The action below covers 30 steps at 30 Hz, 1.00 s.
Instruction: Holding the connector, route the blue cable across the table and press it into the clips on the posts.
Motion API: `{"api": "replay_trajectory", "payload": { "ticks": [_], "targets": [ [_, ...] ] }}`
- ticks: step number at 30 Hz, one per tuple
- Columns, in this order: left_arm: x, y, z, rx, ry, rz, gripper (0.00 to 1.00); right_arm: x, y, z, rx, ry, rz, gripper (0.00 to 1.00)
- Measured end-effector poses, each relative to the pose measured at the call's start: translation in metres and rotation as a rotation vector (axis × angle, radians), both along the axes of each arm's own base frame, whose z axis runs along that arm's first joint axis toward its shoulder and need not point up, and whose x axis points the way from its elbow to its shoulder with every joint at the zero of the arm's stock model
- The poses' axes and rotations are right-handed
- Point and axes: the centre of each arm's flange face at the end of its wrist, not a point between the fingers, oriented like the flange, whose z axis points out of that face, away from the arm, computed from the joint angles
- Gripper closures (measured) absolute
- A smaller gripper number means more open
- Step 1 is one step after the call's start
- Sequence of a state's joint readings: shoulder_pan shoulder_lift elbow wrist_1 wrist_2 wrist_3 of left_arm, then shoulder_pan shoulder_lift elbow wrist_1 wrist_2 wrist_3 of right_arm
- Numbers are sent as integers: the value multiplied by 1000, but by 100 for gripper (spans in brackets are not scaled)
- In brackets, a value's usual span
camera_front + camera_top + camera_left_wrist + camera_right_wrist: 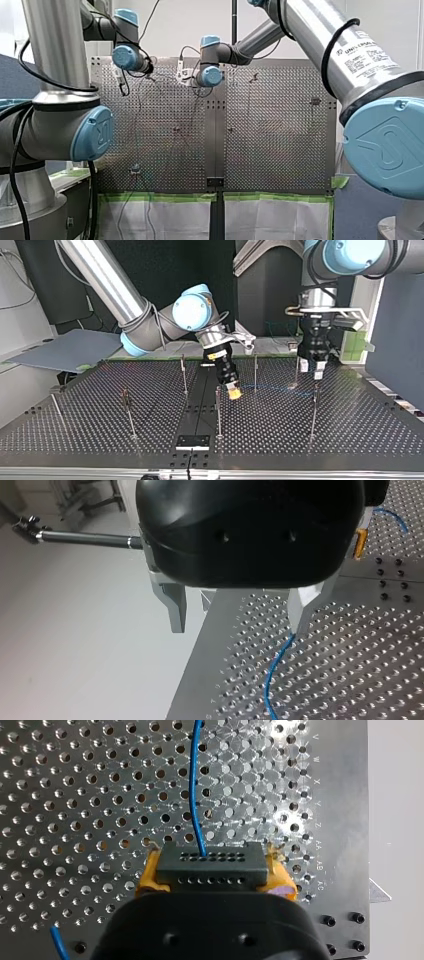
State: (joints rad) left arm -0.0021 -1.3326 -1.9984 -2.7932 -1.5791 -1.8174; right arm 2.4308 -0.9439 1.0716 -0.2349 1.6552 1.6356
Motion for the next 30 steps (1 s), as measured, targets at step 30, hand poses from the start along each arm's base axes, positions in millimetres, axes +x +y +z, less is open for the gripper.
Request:
{"api": "replay_trajectory", "payload": {
  "ticks": [30],
  "targets": [
    [75,-29,-11,208,19,96,0,-4,-7,-1,4,3,-10,100]
  ]
}}
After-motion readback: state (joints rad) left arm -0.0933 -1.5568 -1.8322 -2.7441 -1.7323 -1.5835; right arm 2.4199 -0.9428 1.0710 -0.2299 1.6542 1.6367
